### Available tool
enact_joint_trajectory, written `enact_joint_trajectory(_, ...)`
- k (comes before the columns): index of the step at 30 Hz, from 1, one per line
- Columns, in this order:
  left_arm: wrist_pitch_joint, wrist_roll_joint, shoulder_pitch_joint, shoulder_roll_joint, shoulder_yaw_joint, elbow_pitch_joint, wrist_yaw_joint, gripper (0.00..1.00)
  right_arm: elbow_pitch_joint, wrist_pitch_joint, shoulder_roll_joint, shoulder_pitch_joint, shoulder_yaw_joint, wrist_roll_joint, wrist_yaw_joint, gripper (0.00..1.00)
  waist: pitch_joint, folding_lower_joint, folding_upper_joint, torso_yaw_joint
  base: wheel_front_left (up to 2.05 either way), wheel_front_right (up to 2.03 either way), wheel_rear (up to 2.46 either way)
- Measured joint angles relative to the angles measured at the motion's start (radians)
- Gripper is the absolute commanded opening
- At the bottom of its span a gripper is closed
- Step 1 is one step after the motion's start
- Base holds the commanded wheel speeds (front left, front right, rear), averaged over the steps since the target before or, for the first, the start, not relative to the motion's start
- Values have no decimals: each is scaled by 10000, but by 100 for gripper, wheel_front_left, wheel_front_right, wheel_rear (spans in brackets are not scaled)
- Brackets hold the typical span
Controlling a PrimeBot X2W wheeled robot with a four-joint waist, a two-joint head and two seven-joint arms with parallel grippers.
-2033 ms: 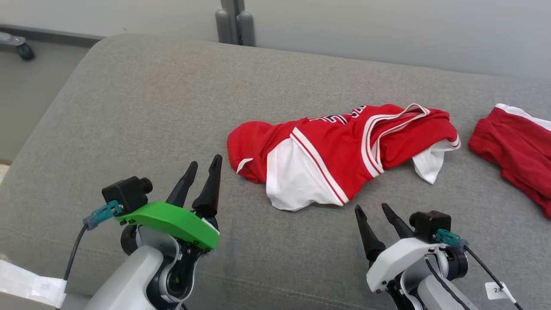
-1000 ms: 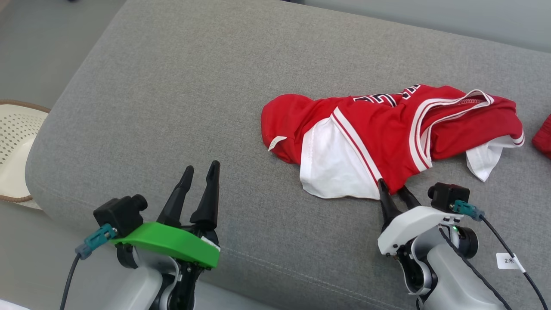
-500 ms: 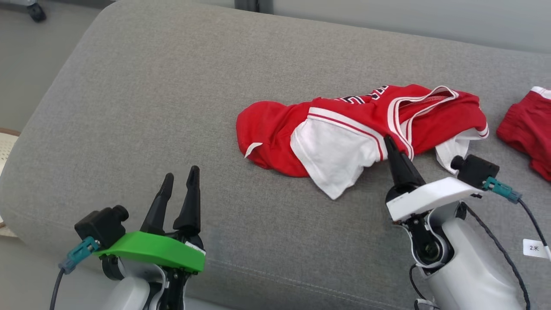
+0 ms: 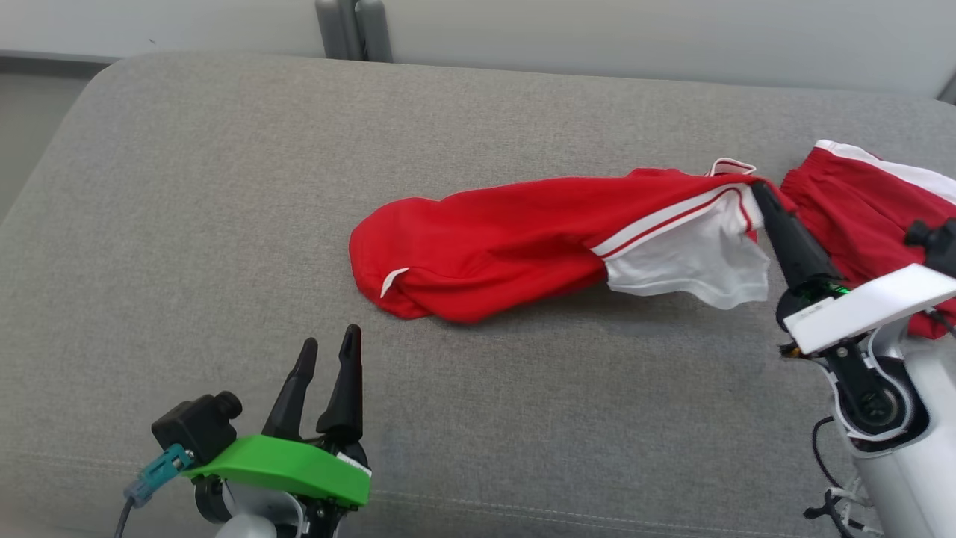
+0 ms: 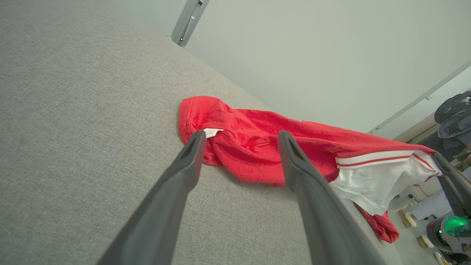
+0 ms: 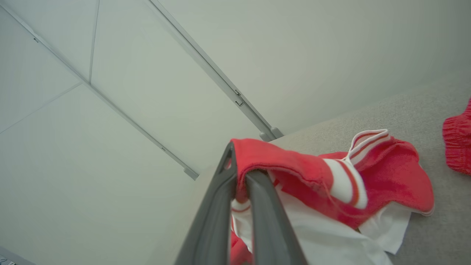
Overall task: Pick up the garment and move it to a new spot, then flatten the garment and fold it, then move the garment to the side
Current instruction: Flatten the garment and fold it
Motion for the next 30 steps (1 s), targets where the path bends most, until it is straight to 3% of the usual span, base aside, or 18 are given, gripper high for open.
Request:
enact_joint_trajectory(9,40,-27,6,-215,-278,96,0,100,-1106,938,-631,602,-648,719,-370,0,6,0,0,-485,0,0,0)
enact_joint_trajectory(15,627,-953,54,-581,-516,637,-230,100,-1873,1329,-702,988,-771,1020,-627,0,194,0,0,-569,0,0,0)
enact_joint_trajectory(21,928,-936,-321,-267,-362,1425,-497,100,-2600,1638,-809,1168,-840,1156,-903,0,408,0,0,-739,0,0,0)
enact_joint_trajectory(28,1419,-947,-2017,-121,35,2196,-796,100,-3400,1942,-819,1250,-796,1191,-1168,0,840,0,0,-1086,0,0,0)
enact_joint_trajectory(30,1837,-936,-2423,205,12,3708,-901,100,-4023,2033,-782,1265,-623,1193,-1333,0,1309,0,0,-1514,0,0,0)
